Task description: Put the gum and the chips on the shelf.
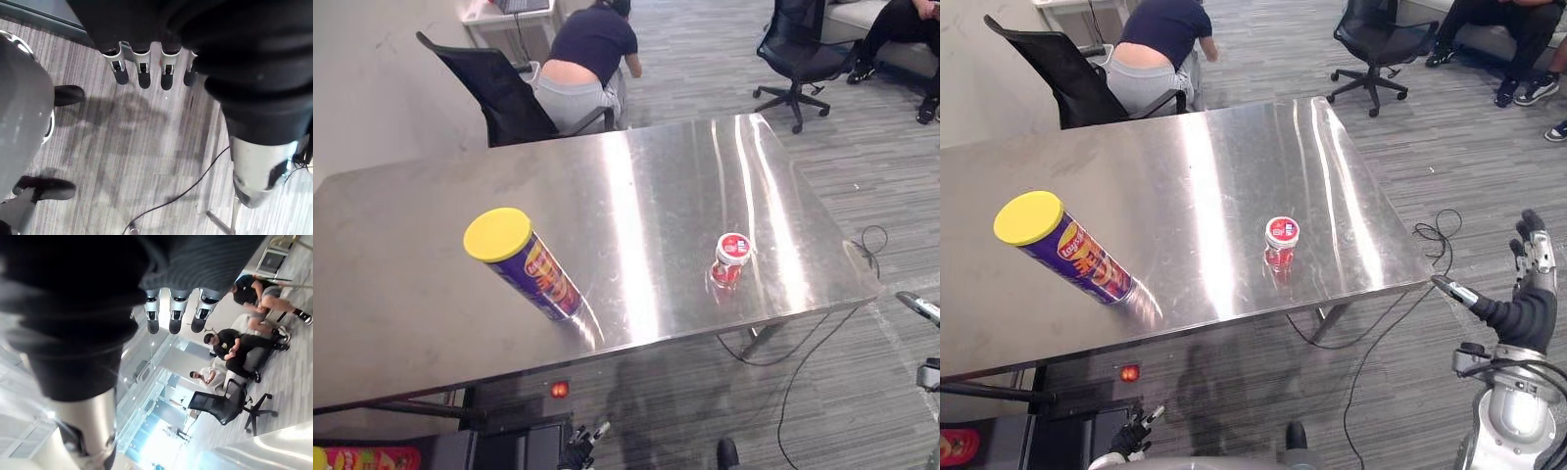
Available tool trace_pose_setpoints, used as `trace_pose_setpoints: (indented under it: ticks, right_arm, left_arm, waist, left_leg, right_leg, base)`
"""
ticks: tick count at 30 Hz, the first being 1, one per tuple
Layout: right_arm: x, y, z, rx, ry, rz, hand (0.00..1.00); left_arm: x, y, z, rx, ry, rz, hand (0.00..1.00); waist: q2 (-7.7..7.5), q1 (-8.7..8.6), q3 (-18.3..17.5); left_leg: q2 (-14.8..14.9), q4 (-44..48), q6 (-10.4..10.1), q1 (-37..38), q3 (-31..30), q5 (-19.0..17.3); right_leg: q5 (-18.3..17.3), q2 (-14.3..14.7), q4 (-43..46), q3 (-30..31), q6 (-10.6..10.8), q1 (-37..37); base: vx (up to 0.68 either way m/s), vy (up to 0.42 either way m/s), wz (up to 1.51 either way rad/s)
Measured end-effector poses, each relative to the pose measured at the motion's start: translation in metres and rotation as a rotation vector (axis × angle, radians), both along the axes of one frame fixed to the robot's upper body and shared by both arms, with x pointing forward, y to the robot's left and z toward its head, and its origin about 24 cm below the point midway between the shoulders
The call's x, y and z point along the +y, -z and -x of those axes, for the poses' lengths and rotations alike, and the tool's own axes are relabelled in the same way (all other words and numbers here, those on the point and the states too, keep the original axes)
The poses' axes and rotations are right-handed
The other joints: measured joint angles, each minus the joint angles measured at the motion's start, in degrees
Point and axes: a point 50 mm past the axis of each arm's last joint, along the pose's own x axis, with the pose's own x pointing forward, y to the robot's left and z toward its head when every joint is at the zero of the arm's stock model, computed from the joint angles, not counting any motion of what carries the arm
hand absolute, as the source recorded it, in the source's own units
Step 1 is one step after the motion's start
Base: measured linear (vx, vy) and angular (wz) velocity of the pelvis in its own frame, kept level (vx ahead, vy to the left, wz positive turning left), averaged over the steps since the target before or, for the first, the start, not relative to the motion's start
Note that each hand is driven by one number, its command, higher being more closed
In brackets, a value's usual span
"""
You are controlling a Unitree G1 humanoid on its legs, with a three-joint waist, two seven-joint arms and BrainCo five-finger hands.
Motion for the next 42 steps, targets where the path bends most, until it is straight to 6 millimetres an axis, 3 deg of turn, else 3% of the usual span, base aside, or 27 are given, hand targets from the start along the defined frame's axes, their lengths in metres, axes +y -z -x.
trace_pose_setpoints:
  ticks: [3, 17, 31, 38, 42]
  right_arm:
    - [0.010, -0.007, -0.011, -0.033, -0.099, -0.005, 0.00]
    - [0.028, -0.008, -0.025, -0.061, -0.250, -0.059, 0.00]
    - [0.042, 0.012, -0.044, 0.017, -0.338, -0.119, 0.00]
    - [0.036, 0.025, -0.052, 0.062, -0.302, -0.151, 0.00]
    - [0.035, 0.030, -0.053, 0.079, -0.284, -0.168, 0.00]
  left_arm:
    - [0.007, -0.001, -0.001, 0.000, 0.019, -0.023, 0.00]
    - [0.008, -0.003, -0.006, -0.009, 0.045, -0.046, 0.00]
    - [0.007, -0.004, -0.014, -0.021, 0.064, -0.065, 0.00]
    - [0.006, -0.005, -0.015, -0.021, 0.083, -0.068, 0.00]
    - [0.006, -0.006, -0.020, -0.038, 0.087, -0.070, 0.00]
  waist:
    - [-0.71, -1.16, 0.75]
    - [-0.59, -1.10, 3.82]
    - [-0.03, -1.08, 5.55]
    - [0.09, -0.99, 5.70]
    - [0.07, 0.34, 6.20]
  left_leg:
    - [-0.05, 2.04, 0.59, -2.60, -2.19, -0.43]
    - [-0.88, 3.11, 1.32, -4.85, -4.15, -0.82]
    - [-1.05, 3.13, 2.07, -6.51, -5.63, -0.33]
    - [-1.75, 3.78, 2.39, -7.28, -7.16, -0.12]
    - [-1.66, 4.51, 2.39, -7.91, -7.37, -0.12]
  right_leg:
    - [0.13, -0.76, 0.08, -0.71, 0.18, -1.09]
    - [0.84, -1.73, 0.95, -1.22, 0.61, -2.86]
    - [3.57, -1.89, 0.76, -2.36, 0.05, -3.89]
    - [4.36, -2.70, 0.36, -3.78, -0.06, -3.57]
    - [4.35, -2.76, 0.29, -4.11, -0.05, -3.73]
  base:
    - [-0.03, -0.052, 0.18]
    - [-0.04, -0.024, 0.04]
    - [-0.02, -0.015, 0.05]
    - [-0.04, -0.013, 0.09]
    - [-0.07, -0.033, 0.02]
